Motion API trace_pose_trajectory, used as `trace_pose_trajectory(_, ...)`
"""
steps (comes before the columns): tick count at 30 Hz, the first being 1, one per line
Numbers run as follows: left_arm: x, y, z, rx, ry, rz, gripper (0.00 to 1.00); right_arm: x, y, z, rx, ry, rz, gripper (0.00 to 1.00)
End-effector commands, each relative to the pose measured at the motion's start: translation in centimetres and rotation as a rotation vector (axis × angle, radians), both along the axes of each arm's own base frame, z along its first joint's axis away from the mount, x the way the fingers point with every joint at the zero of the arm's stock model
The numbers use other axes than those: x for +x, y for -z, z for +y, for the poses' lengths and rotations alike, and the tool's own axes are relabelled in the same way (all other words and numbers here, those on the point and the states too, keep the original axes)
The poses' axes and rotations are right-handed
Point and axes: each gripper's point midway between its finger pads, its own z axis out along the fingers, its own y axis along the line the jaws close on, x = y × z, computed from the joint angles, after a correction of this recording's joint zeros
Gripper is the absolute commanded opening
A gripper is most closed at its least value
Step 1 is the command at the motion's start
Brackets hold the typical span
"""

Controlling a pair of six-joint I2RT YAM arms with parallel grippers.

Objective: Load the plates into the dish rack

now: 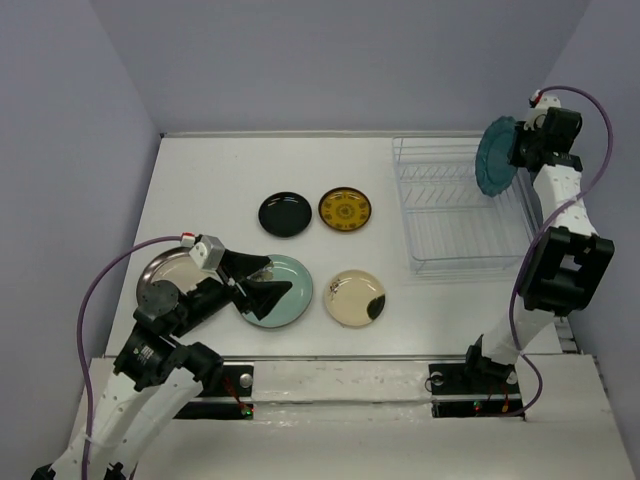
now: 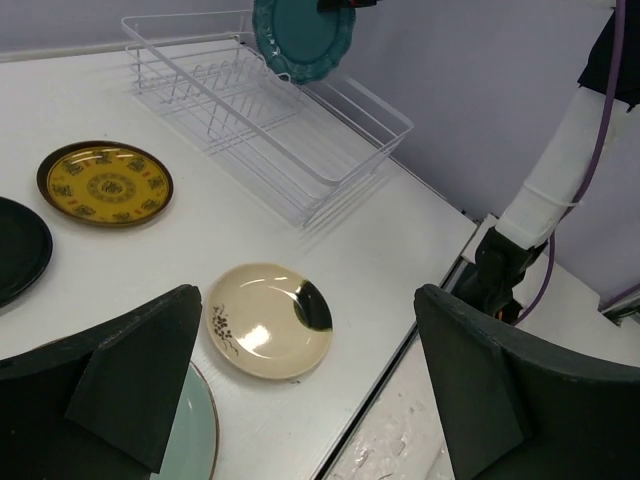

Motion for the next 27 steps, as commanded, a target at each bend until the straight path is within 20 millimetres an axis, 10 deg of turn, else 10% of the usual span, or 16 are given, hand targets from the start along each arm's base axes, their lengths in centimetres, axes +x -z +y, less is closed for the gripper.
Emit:
trace_pose_trajectory(1,-0.1,-1.0,-0.1,-0.010,0.009,-0.043,0.99,1.3,-9.0,-1.0,-0.098,0.016,-0.236,0.07)
trace_pose_trajectory(11,0.0,-1.0,-0.1,-0.008,0.009,-0.043,0.99,0.7,-16.1,-1.3,-0.051,0.105,-0.419,0.07)
trace_pose_trajectory(27,0.1,-0.6,-0.3,0.001,0.012,-0.028,0.99,2.0,-6.8,-2.4,-0.136,0.057,-0.182,0.07)
